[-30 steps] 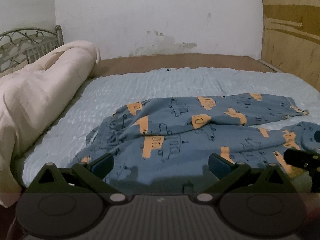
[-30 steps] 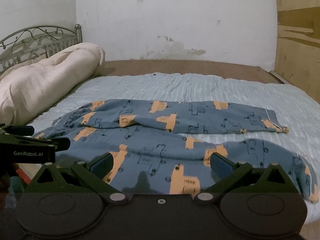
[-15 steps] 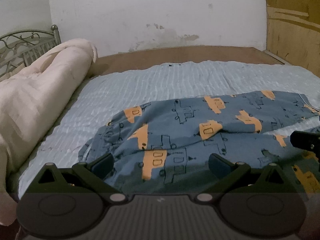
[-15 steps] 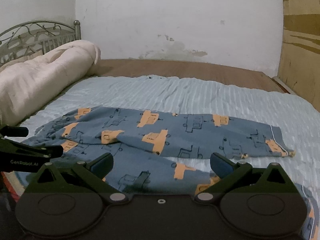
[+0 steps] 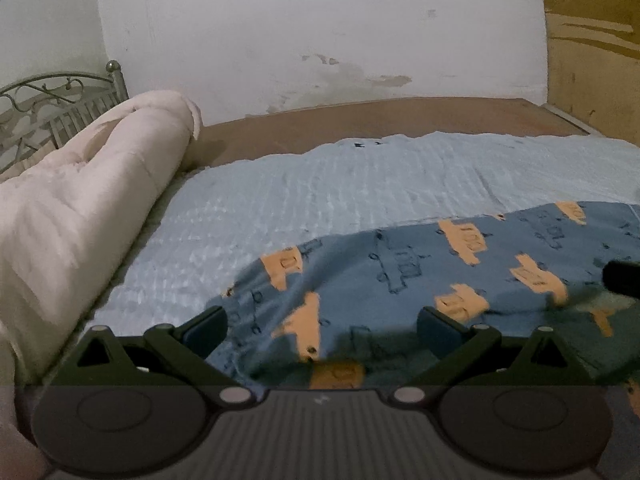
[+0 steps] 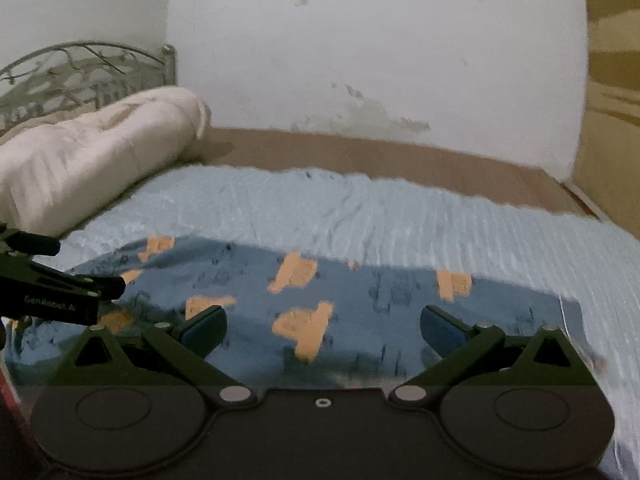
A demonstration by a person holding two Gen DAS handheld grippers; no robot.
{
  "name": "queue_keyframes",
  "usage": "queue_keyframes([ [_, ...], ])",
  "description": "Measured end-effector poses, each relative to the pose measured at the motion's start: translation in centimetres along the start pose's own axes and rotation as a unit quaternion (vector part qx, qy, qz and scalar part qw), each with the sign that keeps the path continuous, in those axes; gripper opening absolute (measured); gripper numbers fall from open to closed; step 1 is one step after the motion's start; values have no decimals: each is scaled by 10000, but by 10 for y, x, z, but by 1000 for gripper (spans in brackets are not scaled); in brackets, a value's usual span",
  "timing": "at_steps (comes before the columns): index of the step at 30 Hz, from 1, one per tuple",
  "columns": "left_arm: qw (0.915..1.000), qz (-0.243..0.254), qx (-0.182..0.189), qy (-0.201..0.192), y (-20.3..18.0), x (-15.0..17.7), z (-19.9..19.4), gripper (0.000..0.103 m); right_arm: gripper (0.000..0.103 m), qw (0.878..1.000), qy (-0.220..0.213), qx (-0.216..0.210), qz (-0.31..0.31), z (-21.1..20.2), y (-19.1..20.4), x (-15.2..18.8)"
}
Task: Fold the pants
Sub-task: 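Reach both tools down to the pants' waistband and grasp its edge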
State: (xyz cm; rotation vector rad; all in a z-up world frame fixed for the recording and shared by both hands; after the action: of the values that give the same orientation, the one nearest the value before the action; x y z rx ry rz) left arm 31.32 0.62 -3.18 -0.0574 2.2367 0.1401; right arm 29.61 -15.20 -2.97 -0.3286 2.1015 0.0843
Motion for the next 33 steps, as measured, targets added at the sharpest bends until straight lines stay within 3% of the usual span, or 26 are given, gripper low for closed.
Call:
queue_keyframes([
  [3,10000,25,-56,-11,7,-7,13,102,102,9996,-202,-161,-144,15,-6,-11],
  [12,9998,28,-181,78,30,-23,60,102,102,9976,24,-510,-462,74,-21,-27],
  [17,9993,182,-292,131,36,-30,82,103,102,9930,177,-987,-630,110,-19,-28],
  [24,9971,251,-719,-60,70,-65,95,103,102,9864,380,-1381,-801,146,-21,-26],
  [28,9914,664,-1076,-329,93,-86,98,103,102,9816,617,-1546,-939,163,-24,-20],
  [30,9911,900,-903,-380,92,-89,105,103,102,9791,711,-1615,-1007,172,-25,-17],
  [33,9941,1068,-81,-168,82,-84,126,103,102,9756,739,-1708,-1165,186,-27,-18],
])
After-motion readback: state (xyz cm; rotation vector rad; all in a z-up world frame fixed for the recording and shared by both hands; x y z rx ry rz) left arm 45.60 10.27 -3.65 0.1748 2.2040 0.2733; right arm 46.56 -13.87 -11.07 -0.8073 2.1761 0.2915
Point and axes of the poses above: each gripper's, at about its wrist camera, not at the fingertips, and z roughly the way its jaws point, y to its left, x to its underside, the point moved 8 cm from there along z, roughly the way its jaws point, and after that the axes turned 7 degrees about -z, right-handed, at the moved point
